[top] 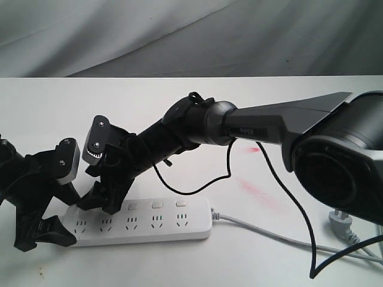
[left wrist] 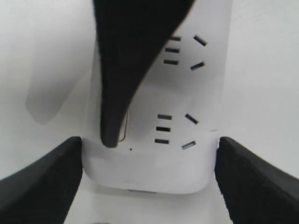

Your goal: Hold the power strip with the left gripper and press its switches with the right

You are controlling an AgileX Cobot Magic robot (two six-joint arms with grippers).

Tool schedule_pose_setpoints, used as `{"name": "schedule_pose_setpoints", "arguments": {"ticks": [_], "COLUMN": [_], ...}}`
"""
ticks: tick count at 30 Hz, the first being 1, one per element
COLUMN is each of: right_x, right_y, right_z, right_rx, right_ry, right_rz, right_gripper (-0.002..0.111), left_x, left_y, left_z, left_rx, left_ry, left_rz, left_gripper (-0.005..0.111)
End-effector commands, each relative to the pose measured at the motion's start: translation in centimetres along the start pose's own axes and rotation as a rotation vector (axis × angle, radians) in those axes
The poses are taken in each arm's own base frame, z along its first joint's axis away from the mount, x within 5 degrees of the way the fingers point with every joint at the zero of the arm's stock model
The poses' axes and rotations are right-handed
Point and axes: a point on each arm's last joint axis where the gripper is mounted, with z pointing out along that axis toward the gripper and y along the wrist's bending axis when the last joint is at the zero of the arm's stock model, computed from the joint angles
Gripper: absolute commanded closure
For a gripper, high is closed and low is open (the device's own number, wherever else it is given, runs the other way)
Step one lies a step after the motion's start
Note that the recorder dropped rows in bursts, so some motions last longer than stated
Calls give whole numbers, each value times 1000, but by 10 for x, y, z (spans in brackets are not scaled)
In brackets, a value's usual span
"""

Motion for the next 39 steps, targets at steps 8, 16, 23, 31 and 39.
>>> {"name": "schedule_pose_setpoints", "arguments": {"ticks": [8,16,23,31,39], "right_x": [2,5,8,15,22], "right_y": [11,7,8,11,11], "right_z": [13,12,12,21,25], "right_rx": [31,61,58,33,22], "right_ry": [135,166,204,171,194], "right_rz": [-100,-99,-107,-28,-40], "right_gripper": [40,40,40,40,40], "left_x": [-1,-1,-1,-1,-1], "left_y": [0,0,0,0,0], "left_z": [0,0,0,0,0], "left_rx": [8,8,8,8,8], "left_ry": [-10,-10,-10,-10,-10], "left_rz": [-11,-11,-11,-11,-11], "left_gripper": [67,67,67,67,67]}}
